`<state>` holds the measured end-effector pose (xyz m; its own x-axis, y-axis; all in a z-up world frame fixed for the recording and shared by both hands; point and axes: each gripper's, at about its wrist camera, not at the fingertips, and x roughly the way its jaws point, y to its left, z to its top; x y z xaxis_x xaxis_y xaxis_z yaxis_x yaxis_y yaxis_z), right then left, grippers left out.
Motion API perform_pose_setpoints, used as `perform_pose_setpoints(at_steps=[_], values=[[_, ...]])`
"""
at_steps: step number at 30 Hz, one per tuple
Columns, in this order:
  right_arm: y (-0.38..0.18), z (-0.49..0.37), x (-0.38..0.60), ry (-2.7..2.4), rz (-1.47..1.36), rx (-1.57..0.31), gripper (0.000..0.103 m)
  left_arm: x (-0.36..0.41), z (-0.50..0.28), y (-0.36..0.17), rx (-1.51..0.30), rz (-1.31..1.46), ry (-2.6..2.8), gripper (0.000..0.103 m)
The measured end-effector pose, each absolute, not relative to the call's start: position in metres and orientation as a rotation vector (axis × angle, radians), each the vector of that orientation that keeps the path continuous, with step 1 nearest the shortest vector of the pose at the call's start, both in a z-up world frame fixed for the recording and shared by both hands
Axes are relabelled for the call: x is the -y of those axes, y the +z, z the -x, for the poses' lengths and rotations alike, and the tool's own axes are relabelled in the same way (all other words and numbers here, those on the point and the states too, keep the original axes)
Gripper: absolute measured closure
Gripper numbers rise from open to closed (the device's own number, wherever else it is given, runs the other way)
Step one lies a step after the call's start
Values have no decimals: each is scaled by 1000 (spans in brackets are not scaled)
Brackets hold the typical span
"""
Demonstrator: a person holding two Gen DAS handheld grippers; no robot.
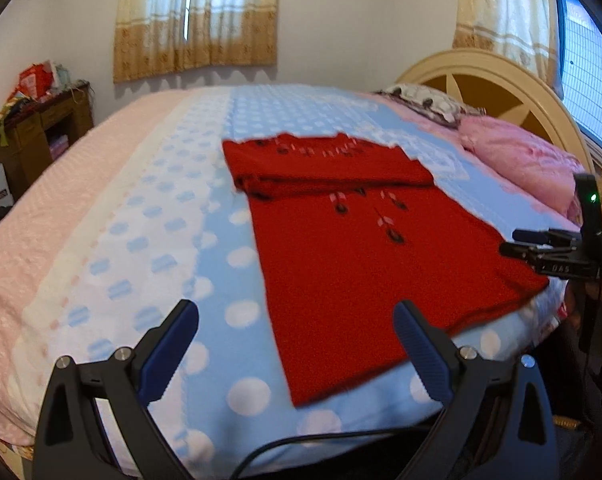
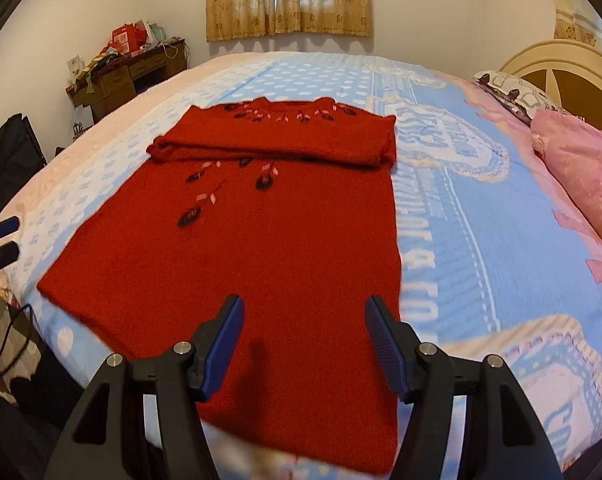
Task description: Fold small clothes
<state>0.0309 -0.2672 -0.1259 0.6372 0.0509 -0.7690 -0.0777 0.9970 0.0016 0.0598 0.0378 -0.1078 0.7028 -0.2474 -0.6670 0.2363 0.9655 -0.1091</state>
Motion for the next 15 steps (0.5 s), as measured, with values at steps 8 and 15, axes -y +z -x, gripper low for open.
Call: perform_pose_setpoints(at_steps=[8,15], values=[[-132,6,290,21,7,-898,39,-34,-73,-142,-875,114,-310,8],[-141,15,304,19,-43,-925,39,-29,-73,-156,-934,164,-366,20]])
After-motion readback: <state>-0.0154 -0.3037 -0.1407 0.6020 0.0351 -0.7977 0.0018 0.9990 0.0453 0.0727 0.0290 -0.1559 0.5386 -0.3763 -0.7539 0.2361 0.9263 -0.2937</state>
